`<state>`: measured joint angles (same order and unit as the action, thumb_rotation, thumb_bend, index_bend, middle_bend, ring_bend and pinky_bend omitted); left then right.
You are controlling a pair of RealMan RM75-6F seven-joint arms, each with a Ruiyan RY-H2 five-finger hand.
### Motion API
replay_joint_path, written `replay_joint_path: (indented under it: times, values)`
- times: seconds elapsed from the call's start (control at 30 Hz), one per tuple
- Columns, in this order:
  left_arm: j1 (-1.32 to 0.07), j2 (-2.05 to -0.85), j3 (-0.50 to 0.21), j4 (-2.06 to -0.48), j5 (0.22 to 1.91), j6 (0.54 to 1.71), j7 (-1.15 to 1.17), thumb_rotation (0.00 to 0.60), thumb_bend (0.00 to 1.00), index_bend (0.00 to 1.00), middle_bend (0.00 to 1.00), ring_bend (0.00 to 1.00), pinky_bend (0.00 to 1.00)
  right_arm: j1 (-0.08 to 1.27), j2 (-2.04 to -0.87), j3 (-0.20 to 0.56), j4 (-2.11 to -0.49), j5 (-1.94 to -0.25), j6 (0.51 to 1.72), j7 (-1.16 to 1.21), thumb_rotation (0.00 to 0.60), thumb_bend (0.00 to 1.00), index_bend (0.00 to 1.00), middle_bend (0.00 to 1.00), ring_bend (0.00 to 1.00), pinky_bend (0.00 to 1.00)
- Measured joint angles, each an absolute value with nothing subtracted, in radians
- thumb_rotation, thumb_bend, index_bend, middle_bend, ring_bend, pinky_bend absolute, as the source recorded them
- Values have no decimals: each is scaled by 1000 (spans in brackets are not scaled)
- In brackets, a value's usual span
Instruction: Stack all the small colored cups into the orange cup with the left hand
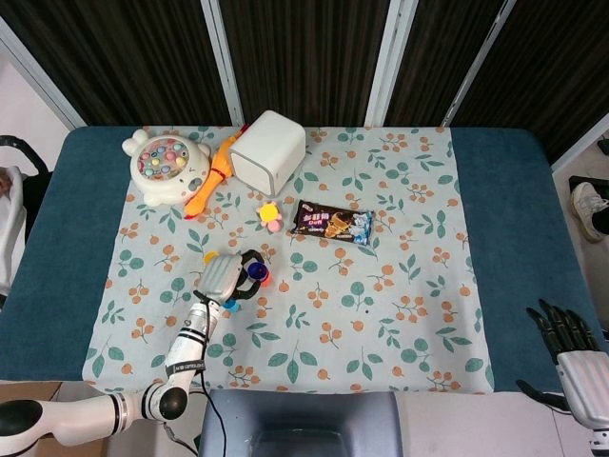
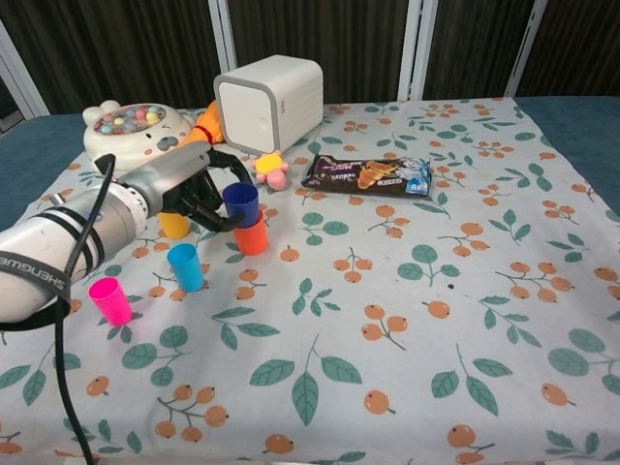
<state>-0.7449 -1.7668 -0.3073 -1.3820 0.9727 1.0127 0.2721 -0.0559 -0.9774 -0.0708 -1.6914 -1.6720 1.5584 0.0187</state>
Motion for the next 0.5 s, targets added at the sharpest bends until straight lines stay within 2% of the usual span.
replay_joint_path:
  times: [0.03, 0.1, 0.27, 0.33, 0.5]
  values:
    - [-745, -1763, -306, -1384, 969, 1007, 273, 600, 360, 69, 1000, 1000, 1000, -56, -978, -70, -1691, -1672, 1559, 19, 600, 213, 0, 0, 0, 0]
    - [-746, -1753, -305, -1392, 963, 1000, 272, 600, 349, 2, 1000, 1000, 1000, -56, -978, -71, -1692, -1673, 1559, 18, 600, 212, 0, 0, 0, 0]
    - [-744, -1724, -306, -1405, 958, 990, 261, 600, 343, 0, 1000, 1000, 1000, -56, -978, -72, -1692, -1673, 1556, 15, 600, 213, 0, 0, 0, 0]
    - [-739, -1705, -304, -1409, 962, 992, 257, 600, 343, 33, 1000, 1000, 1000, -55, -978, -73, -1691, -1674, 1553, 15, 600, 213, 0, 0, 0, 0]
    - [-716, -1670, -285, -1372, 992, 1022, 253, 600, 338, 201, 1000, 1000, 1000, -57, -977, -73, -1690, -1676, 1558, 19, 600, 213, 0, 0, 0, 0]
